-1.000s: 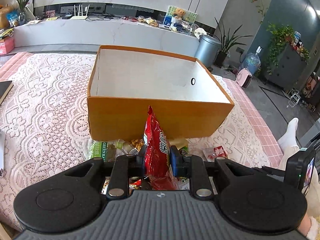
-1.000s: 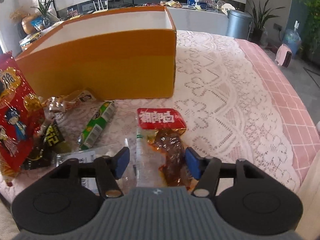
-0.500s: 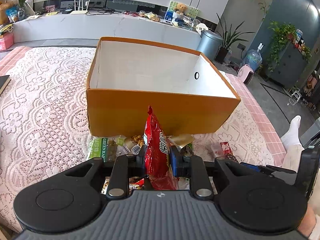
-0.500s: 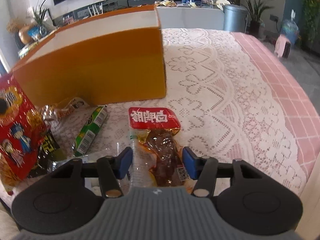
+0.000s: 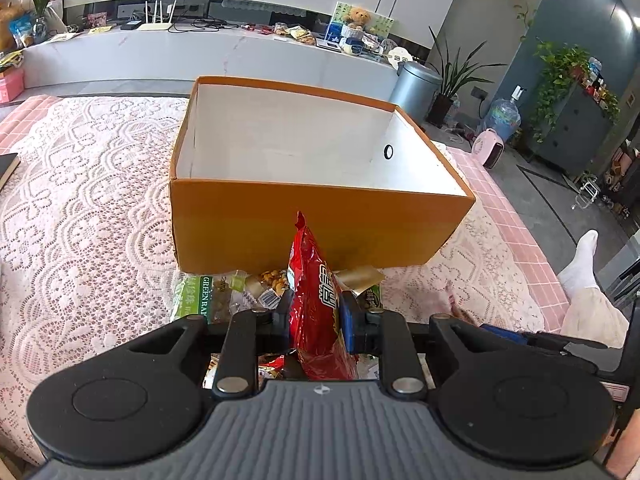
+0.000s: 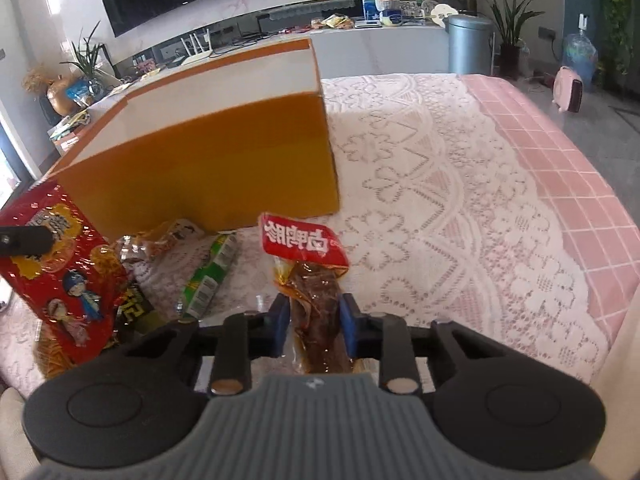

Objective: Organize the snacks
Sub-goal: 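Lift the red chip bag and meat pack and carry both over the orange box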

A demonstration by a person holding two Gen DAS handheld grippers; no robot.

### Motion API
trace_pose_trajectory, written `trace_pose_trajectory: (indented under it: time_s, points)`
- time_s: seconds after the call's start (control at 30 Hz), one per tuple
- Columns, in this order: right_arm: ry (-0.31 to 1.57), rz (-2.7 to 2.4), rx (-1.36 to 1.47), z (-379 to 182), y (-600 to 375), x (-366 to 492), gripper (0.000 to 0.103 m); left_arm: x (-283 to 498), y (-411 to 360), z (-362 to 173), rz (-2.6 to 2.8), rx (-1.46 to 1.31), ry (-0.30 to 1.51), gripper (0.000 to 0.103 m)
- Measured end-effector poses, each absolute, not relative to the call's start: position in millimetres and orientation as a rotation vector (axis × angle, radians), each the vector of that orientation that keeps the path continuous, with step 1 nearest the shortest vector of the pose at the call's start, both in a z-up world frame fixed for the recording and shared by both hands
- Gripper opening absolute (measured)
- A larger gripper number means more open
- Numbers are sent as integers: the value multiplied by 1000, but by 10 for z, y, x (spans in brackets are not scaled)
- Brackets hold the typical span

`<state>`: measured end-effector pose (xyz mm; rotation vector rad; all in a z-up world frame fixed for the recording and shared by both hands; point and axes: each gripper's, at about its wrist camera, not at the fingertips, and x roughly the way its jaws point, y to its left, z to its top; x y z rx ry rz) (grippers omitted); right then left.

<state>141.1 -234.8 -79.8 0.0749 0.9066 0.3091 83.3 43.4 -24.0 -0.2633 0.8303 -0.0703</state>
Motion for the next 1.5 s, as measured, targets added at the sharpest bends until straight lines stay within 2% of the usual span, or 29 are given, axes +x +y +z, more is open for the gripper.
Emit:
trace_pose_trajectory:
  time_s: [0.17, 0.5, 0.67, 0.8, 1.1, 1.5]
  points:
    - [935, 336, 156, -775, -2406, 1400, 23, 794, 419, -212, -75, -258, 824, 25]
    - [978, 245, 82, -890, -2372, 1482, 24, 766, 378, -185, -80, -254, 822, 25]
    - [952, 228, 43, -802, -2326, 1442, 19, 725, 405, -128, -84, -258, 802, 25]
    - [908, 242, 20, -619, -2304, 1374, 13, 688, 426, -23, -90, -263, 769, 25]
    - [777, 351, -25, 18, -2036, 1314, 12, 696, 516, 288, -97, -250, 678, 25]
    - [633, 479, -38, 649, -1425, 1652, 12, 1045, 764, 710, -43, -260, 514, 25]
